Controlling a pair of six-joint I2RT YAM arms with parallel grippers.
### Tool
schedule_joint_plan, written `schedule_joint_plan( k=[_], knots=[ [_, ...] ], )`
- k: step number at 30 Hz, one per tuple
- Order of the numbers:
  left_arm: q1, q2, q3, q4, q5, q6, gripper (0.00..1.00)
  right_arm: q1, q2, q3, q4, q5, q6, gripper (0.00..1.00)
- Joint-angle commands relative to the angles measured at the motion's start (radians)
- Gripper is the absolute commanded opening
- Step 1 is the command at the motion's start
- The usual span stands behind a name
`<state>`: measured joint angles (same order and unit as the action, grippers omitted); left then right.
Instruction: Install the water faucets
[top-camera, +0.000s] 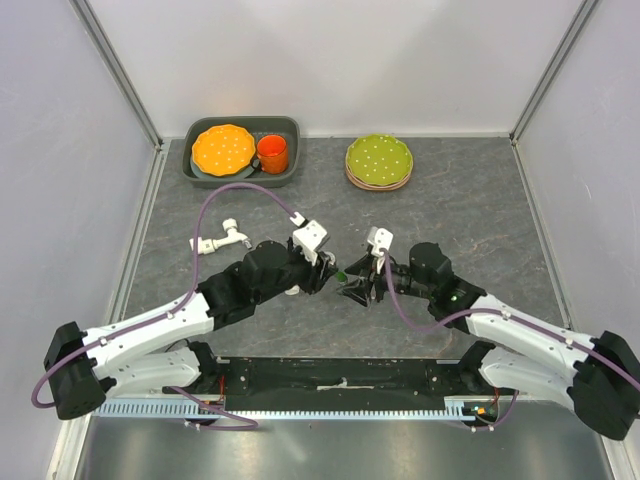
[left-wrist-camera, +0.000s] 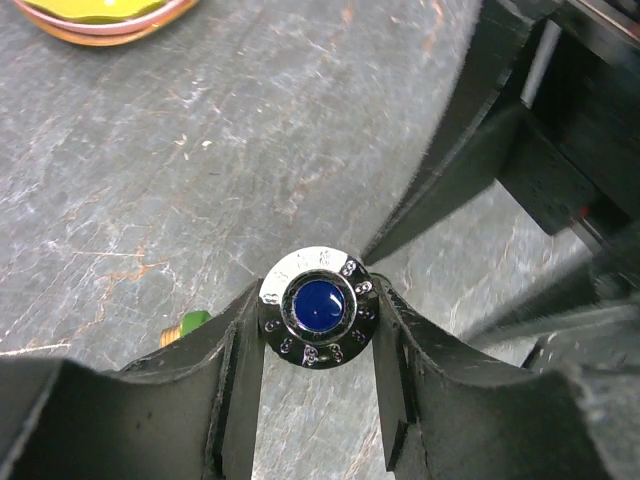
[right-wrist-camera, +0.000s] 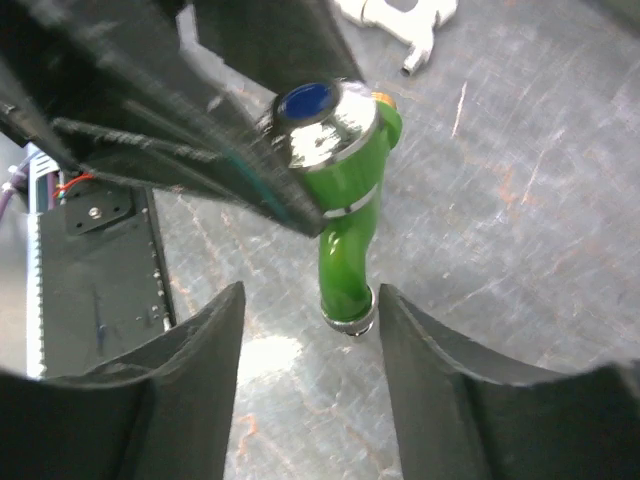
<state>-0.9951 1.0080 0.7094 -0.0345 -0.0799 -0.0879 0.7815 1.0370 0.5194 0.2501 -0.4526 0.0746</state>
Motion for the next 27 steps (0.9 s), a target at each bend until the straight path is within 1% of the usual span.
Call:
schedule_joint_plan(
  k=[1, 3, 4, 7, 11, 17, 22, 27],
  knots=[
    [0.001, 0.018, 0.090, 0.041, -0.171, -0.182, 0.02, 0.004, -0.100, -0.059, 0.136, 0.037, -0.018, 0.73],
    [0.003, 0.027, 0.108, 0.002, -0.207, -0.214, 0.02, 0.005, -0.143, -0.090, 0.167, 0.057, -0.030, 0.90],
    [0.001, 0.038, 0.116, -0.022, -0.221, -0.239, 0.02, 0.007, -0.152, -0.097, 0.175, 0.069, -0.033, 0.92],
    [0.001, 0.061, 0.159, -0.079, -0.221, -0.306, 0.02, 0.009, -0.163, -0.113, 0.195, 0.075, -0.044, 0.95],
    [0.003, 0.104, 0.211, -0.134, -0.127, -0.368, 0.02, 0.024, -0.173, -0.125, 0.206, 0.123, -0.065, 0.95],
    [0.003, 0.122, 0.242, -0.145, -0.018, -0.418, 0.02, 0.036, -0.167, -0.133, 0.213, 0.158, -0.067, 0.95],
    [0.001, 0.147, 0.257, -0.148, 0.054, -0.434, 0.02, 0.036, -0.137, -0.130, 0.221, 0.177, -0.068, 0.90],
    [0.001, 0.150, 0.263, -0.146, 0.055, -0.441, 0.02, 0.039, -0.107, -0.119, 0.218, 0.180, -0.067, 0.82]
  ],
)
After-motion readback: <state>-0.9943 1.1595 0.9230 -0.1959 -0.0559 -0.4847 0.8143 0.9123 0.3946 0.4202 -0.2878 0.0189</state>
